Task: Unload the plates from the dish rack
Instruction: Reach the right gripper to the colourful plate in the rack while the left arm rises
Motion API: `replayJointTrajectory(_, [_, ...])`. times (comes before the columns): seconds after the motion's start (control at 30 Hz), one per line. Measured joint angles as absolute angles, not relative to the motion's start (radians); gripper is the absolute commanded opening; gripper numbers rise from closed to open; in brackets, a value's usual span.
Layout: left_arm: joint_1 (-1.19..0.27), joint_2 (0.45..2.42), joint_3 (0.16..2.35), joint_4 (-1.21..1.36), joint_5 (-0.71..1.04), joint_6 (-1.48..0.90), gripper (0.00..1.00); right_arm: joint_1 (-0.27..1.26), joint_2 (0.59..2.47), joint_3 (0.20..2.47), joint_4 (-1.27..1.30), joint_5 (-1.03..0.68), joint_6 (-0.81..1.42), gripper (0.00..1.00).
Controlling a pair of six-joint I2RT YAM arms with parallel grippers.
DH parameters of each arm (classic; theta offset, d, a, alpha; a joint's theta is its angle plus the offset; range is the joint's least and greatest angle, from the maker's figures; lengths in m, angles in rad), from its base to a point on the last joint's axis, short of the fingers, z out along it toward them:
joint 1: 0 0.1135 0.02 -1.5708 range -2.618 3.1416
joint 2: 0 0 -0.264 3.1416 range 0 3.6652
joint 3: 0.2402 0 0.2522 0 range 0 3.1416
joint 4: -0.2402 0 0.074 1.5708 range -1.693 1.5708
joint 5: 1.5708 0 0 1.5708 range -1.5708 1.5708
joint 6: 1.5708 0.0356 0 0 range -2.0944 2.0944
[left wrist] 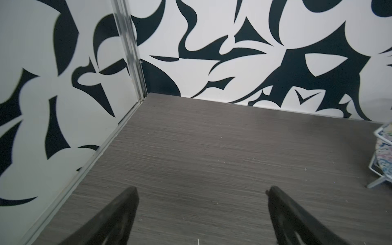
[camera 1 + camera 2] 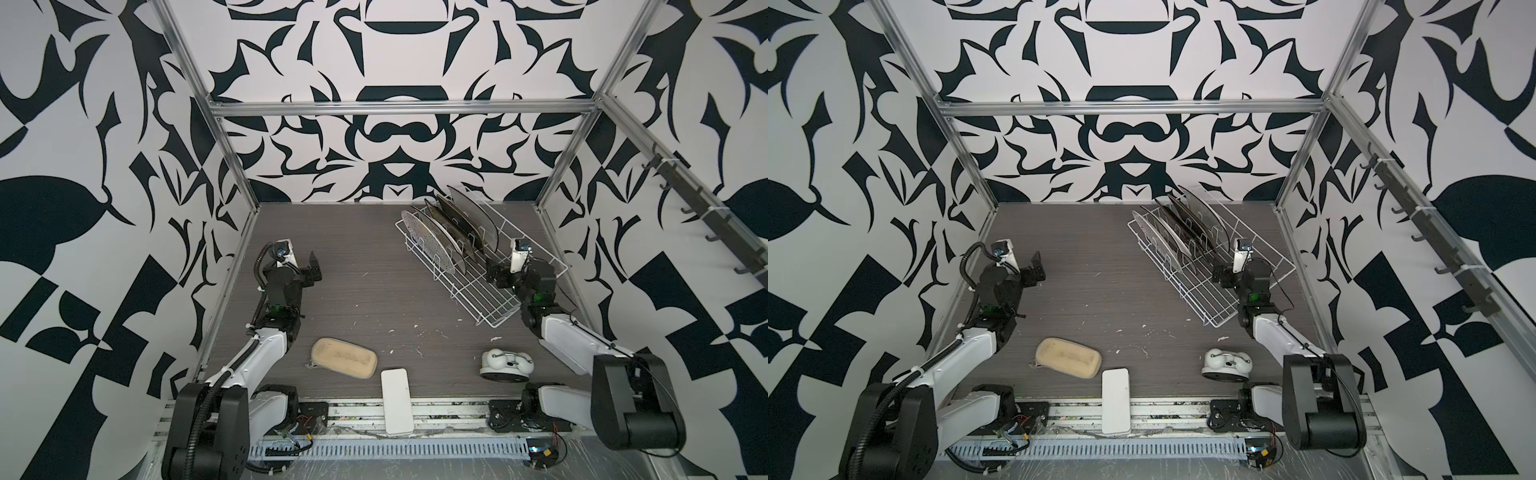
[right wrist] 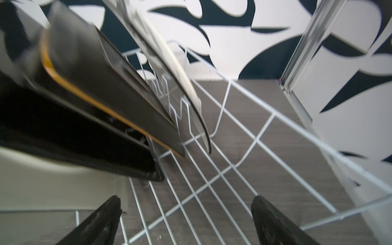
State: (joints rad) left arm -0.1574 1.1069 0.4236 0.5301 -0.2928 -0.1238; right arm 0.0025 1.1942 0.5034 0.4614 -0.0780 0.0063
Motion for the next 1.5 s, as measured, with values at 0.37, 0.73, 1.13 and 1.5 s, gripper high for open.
replayJointTrajectory(0.37, [-0.412, 1.054, 0.434, 0.315, -0.321, -0.242, 0.99, 0.023, 1.026, 0.773, 0.036, -0.109, -0.005, 0.95])
replayJointTrajectory(0.73, [-0.616, 1.033, 0.485, 0.159, -0.374, -0.387, 0.99, 0.307, 1.039, 1.104, -0.390, 0.062, -0.019, 0.93])
replayJointTrajectory(1.13, [-0.718, 1.036, 0.517, 0.057, -0.401, -0.557, 0.99, 0.686, 1.298, 1.448, -0.679, 0.359, -0.025, 0.87])
replayJointTrajectory(1.5, [-0.719, 1.034, 0.493, 0.070, -0.373, -0.595, 0.99, 0.810, 1.493, 1.541, -0.725, 0.568, -0.046, 0.75])
